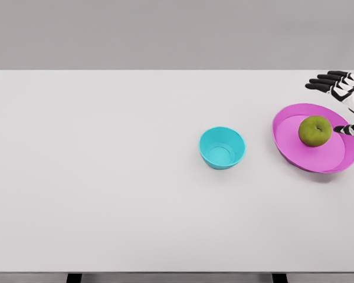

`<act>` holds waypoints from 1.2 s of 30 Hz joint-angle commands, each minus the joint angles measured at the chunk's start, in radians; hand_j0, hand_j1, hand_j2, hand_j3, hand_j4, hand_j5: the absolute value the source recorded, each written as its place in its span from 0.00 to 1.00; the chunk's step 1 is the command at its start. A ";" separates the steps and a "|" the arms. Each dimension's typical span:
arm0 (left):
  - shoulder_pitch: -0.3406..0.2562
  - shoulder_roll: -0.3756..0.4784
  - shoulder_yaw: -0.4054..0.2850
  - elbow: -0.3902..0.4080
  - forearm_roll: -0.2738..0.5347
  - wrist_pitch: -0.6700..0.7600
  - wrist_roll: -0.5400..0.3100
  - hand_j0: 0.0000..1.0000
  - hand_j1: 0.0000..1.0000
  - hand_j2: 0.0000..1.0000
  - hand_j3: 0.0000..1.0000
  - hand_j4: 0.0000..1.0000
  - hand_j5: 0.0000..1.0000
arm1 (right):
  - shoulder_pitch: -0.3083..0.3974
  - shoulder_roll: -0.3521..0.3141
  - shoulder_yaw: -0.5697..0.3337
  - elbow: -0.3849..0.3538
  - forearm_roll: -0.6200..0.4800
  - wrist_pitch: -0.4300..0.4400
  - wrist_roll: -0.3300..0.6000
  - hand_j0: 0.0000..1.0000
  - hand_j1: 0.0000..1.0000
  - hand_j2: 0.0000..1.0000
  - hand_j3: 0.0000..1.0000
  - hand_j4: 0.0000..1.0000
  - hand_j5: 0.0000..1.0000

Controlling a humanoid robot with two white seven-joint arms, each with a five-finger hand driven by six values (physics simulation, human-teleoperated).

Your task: Put the apple from the pink plate into the blue bowl with your right arm

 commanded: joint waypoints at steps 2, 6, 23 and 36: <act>0.000 0.000 0.000 -0.001 0.000 0.000 -0.002 1.00 1.00 1.00 1.00 1.00 1.00 | 0.000 -0.003 0.001 0.007 -0.008 0.000 0.000 1.00 1.00 1.00 1.00 1.00 1.00; 0.000 0.000 0.000 0.001 0.000 0.000 0.000 1.00 1.00 1.00 1.00 1.00 1.00 | 0.003 -0.014 -0.001 0.022 -0.018 0.000 -0.009 1.00 1.00 1.00 1.00 1.00 1.00; 0.000 0.000 0.000 0.001 0.000 0.000 0.000 1.00 1.00 1.00 1.00 1.00 1.00 | -0.127 -0.026 -0.021 0.209 -0.015 0.000 0.562 1.00 1.00 1.00 1.00 1.00 1.00; 0.000 0.000 0.000 0.001 0.000 0.000 -0.002 1.00 1.00 1.00 1.00 1.00 1.00 | -0.430 0.067 0.272 0.338 -0.015 0.000 0.562 1.00 1.00 1.00 1.00 1.00 1.00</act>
